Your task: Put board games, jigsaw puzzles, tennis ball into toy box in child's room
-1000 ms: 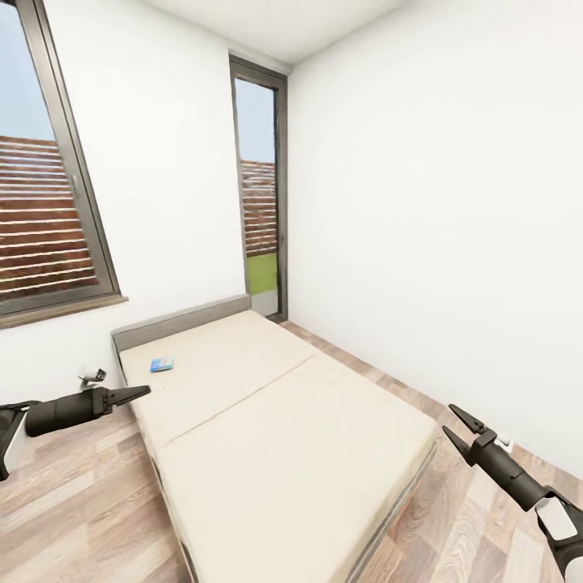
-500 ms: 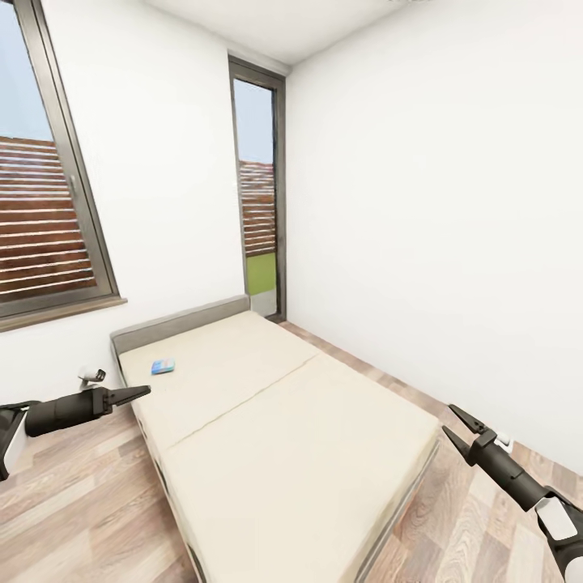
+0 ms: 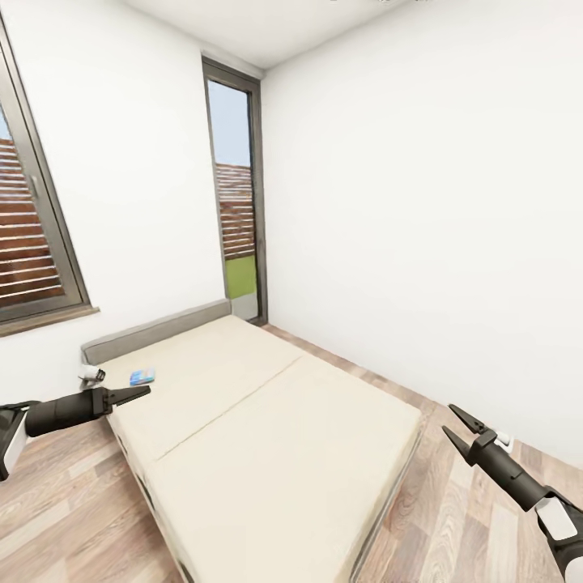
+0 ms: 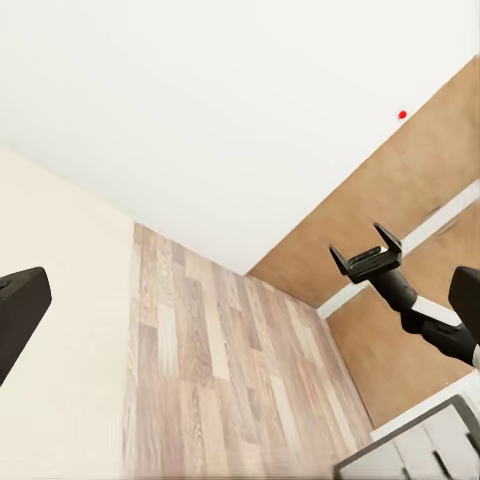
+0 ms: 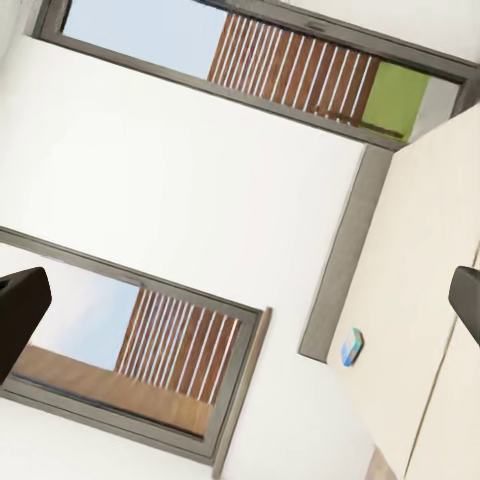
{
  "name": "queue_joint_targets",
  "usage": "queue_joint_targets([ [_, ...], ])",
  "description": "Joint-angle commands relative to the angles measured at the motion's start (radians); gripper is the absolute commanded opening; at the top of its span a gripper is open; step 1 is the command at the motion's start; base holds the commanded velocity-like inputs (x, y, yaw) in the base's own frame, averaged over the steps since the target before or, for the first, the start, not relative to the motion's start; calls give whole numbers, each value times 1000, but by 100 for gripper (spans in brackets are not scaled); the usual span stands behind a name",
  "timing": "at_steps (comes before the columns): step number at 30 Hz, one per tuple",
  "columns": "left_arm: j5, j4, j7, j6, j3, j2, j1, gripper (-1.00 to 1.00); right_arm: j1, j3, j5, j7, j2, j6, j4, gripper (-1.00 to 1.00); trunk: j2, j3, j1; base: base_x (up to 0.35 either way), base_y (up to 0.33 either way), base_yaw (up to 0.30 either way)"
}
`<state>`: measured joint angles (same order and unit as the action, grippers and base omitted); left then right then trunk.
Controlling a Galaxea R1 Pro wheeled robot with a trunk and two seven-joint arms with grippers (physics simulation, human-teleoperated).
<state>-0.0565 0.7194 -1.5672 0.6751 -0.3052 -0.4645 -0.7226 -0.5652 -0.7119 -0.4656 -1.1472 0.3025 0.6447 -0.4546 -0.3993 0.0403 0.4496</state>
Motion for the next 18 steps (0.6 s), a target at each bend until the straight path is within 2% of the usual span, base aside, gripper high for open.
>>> queue_joint_targets([
  [1,0,0,-4,11,0,0,0,100,-1,-3,-1,-2,0,7,1,100,-1,0,0,0,244,-107],
  [6,0,0,-4,11,0,0,0,100,-1,-3,-1,-2,0,7,1,100,-1,2,0,0,202,-129],
  [18,0,0,-4,11,0,0,0,100,-1,-3,-1,-2,0,7,1,100,-1,13,0,0,86,-205],
])
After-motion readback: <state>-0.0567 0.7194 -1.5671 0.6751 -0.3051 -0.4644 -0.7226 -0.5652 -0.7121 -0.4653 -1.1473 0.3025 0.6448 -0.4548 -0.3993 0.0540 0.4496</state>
